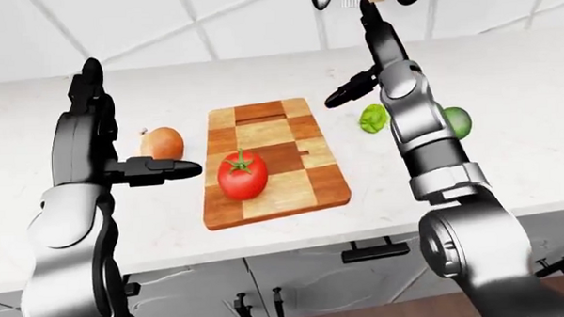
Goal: Place the avocado, onion, tomato and bell pepper on the cutting board.
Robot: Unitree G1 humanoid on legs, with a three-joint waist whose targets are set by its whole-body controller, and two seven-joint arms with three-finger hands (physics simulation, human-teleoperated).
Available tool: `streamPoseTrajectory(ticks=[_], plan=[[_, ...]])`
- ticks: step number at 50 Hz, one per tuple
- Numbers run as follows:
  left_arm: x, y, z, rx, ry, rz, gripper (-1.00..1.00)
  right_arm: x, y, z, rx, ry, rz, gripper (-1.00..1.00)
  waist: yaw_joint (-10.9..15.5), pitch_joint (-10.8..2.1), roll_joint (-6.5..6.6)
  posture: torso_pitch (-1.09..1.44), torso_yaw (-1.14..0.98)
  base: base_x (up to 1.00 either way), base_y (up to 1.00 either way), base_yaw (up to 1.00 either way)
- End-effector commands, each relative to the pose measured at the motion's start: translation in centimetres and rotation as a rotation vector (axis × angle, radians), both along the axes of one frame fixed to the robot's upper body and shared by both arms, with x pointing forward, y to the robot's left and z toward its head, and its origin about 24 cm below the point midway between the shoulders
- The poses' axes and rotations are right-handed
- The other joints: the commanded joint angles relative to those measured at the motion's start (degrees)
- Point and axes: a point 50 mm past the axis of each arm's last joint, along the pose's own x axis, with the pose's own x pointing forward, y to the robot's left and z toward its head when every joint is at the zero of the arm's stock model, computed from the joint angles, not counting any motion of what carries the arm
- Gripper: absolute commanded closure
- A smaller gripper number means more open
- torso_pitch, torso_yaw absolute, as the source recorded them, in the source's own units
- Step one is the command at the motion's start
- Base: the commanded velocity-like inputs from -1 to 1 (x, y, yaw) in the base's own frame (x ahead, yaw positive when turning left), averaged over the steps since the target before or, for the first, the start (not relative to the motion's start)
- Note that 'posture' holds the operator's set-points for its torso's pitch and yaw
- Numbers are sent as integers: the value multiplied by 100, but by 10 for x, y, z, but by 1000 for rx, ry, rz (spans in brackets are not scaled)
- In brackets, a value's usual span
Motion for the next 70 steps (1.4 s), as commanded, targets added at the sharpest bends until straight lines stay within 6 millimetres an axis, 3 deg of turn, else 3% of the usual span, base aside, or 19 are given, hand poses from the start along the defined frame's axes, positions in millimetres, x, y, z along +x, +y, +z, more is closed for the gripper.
streamPoseTrajectory(ticks=[1, 13, 46, 48, 51, 61, 70], plan=[[-5, -1, 15, 25, -81, 1, -100, -2, 0, 25, -38, -103, -1, -100, 1, -163, 14, 0, 0, 0, 0, 0], [-3, -1, 15, 24, -85, 3, -100, -2, -24, 2, -87, -40, -77, -100, 32, -164, -23, 0, 0, 0, 0, 0], [-2, -1, 14, 25, -83, 5, -100, -7, -44, -34, -35, 50, -110, -100, 45, -197, -62, 0, 0, 0, 0, 0], [-1, -1, 13, 26, -80, 5, -100, -7, -45, -35, -33, 53, -109, -95, 45, -197, -63, 0, 0, 0, 0, 0], [-1, 0, 14, 26, -81, 6, -100, -8, -48, -35, -30, 53, -119, -71, 45, -202, -64, 0, 0, 0, 0, 0], [-2, -1, 14, 27, -82, 5, -100, -8, -51, -40, -20, 60, -123, -40, 44, -201, -69, 0, 0, 0, 0, 0], [-4, 1, 15, 27, -84, 9, -100, -9, -49, -51, -22, 78, -113, -35, 47, -202, -74, 0, 0, 0, 0, 0]])
